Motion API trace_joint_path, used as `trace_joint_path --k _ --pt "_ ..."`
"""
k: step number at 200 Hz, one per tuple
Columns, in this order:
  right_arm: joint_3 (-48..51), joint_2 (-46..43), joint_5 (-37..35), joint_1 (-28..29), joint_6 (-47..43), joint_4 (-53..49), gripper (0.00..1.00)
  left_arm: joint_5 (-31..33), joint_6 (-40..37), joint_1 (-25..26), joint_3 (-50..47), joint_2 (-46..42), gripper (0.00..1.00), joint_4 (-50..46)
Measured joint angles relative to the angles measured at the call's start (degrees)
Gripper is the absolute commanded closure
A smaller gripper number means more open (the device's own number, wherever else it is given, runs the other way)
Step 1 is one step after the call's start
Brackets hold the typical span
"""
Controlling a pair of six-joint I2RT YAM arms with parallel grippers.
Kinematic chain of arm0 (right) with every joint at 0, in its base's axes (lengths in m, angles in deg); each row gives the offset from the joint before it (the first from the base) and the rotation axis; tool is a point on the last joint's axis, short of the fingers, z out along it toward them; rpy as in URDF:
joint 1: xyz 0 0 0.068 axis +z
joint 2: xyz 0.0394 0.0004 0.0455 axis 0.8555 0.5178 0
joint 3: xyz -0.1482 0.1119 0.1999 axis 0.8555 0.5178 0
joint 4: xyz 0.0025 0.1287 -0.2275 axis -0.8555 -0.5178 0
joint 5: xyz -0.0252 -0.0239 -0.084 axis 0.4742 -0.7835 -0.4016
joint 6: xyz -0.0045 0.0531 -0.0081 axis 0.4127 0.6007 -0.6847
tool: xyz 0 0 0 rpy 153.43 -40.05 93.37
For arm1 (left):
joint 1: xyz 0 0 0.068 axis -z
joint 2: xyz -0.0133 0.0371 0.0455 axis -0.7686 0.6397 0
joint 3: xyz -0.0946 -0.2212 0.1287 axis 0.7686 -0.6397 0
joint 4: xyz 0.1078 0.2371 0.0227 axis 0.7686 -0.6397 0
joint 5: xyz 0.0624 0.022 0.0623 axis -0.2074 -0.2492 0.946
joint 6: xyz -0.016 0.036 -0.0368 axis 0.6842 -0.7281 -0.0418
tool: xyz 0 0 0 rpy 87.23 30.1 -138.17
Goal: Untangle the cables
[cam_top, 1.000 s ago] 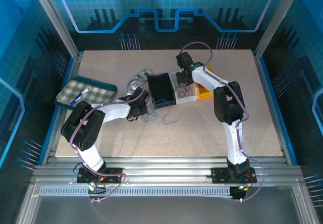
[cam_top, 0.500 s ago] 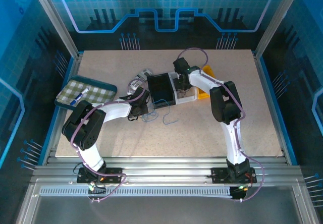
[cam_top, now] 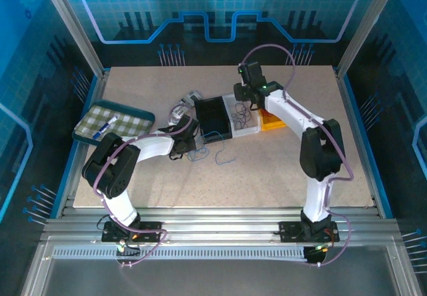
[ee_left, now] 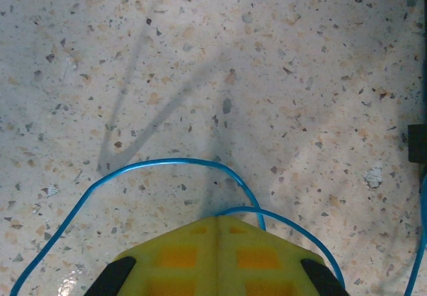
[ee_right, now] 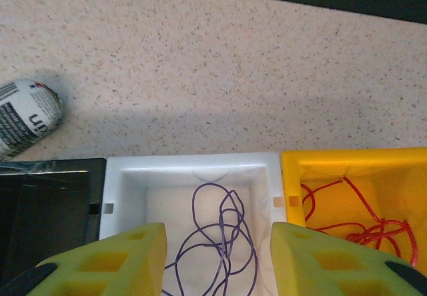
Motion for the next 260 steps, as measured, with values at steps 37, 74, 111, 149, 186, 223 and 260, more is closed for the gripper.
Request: trace_joint_path --k 37,74,111,149,186,223,260 --pt "13.0 -8.1 8.7 2.2 -1.4 4.9 0.55 0.2 0.0 0.0 0.0 0.0 1.0 0.0" --pt "21.9 -11.2 16.9 10.5 -2.6 5.8 0.54 0.2 0.0 0.0 0.0 0.0 1.0 0.0" --pt "27.1 -11.2 19.9 13.0 -1.0 5.9 0.54 0.2 0.0 0.0 0.0 0.0 1.0 0.0" --pt "27.8 -9.4 19.8 12.7 1.5 6.4 0.54 0.3 0.1 0.0 0.0 0.0 1.0 0.0" --pt "26.7 -5.1 18.0 12.4 3.6 5.8 0.55 0.3 0.3 0.0 0.0 0.0 1.0 0.0" --pt "24.2 -1.8 15.9 12.5 4.9 5.0 0.58 0.3 0.3 0.0 -0.1 0.0 1.0 0.0" --pt "22.6 1.0 15.1 12.5 5.3 5.0 0.86 0.3 0.3 0.0 -0.1 0.0 1.0 0.0"
